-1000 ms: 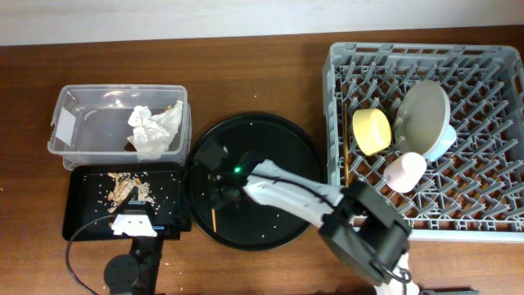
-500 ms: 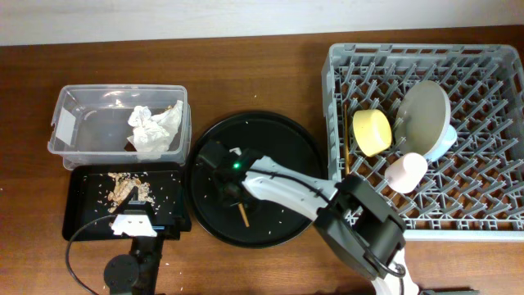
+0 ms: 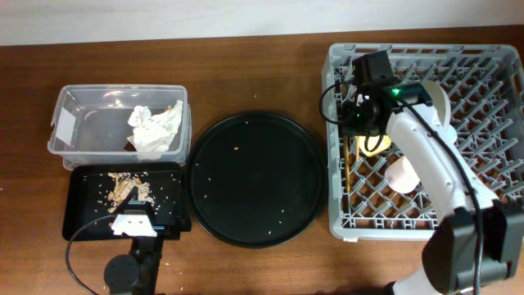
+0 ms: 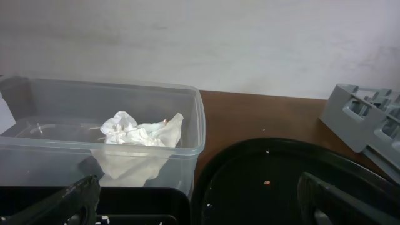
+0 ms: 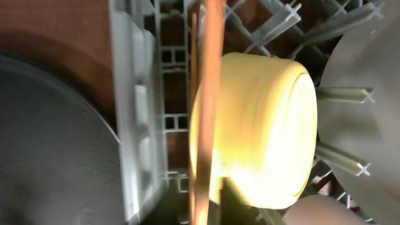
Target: Sort waste into correct bins and load items into the dishwasher rack
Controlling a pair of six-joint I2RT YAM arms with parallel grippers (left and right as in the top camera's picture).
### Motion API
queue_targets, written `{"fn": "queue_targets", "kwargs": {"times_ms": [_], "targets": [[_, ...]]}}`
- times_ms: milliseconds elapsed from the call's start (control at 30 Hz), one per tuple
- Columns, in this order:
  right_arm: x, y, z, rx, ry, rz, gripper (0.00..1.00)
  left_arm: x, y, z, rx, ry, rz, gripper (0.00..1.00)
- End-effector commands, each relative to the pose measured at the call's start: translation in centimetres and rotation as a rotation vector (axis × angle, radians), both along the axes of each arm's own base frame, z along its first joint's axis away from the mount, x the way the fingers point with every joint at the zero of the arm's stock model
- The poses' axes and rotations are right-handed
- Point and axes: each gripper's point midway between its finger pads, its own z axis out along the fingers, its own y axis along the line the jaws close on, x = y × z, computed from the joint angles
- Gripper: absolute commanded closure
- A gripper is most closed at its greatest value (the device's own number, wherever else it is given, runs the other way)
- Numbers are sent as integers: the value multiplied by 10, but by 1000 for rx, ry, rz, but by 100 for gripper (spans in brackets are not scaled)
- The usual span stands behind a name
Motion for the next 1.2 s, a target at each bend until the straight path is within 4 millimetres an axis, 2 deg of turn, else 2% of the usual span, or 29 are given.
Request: {"fn": "queue_targets", "kwargs": {"times_ms": [0,100,133,233,300,367,467,500,533,567,667,733,800,833,867,933,967,1000,1067,1167], "targets": [[-5,2,23,27,-42,24,60,0,-2,-2,16,-2,-9,1],[-27,17,82,71,-168,76,57,0,-2,-2,16,-2,-9,1],[-41,25,109,84,-240,105,56,0,-2,-2,16,-2,-9,1],[-81,38,172,127,-421,177,43,0,-2,-2,16,-1,-9,1],[-104,39,186,147,-450,201,43,0,-2,-2,16,-1,-9,1],[-129,53,187,214,-414,270,44,0,-2,-2,16,-2,-9,1],[-166,93,201,323,-425,446,43,0,-2,-2,16,-2,-9,1],[-176,103,205,358,-429,493,31,0,-2,-2,16,-1,-9,1],[-194,121,211,434,-417,561,1,0,-2,-2,16,-1,-9,1],[-208,134,214,501,-388,611,1,0,-2,-2,16,-2,-9,1],[-218,141,211,504,-363,654,1,0,-2,-2,16,-1,-9,1],[-204,122,211,399,-428,613,1,0,-2,-2,16,-2,-9,1],[-203,105,220,352,-495,565,1,0,-2,-2,16,-2,-9,1],[-201,89,230,304,-563,522,1,0,-2,-2,16,-2,-9,1],[-197,63,248,228,-679,445,1,0,-2,-2,16,-1,-9,1],[-198,42,268,173,-813,451,1,0,-2,-2,16,-1,-9,1],[-198,32,271,148,-866,451,1,0,-2,-2,16,-2,-9,1],[-199,25,268,134,-891,445,1,0,-2,-2,16,-2,-9,1],[-199,1,241,82,-907,342,1,0,-2,-2,16,-2,-9,1],[-197,-15,174,93,-955,219,1,0,-2,-2,16,-2,-9,1]]}}
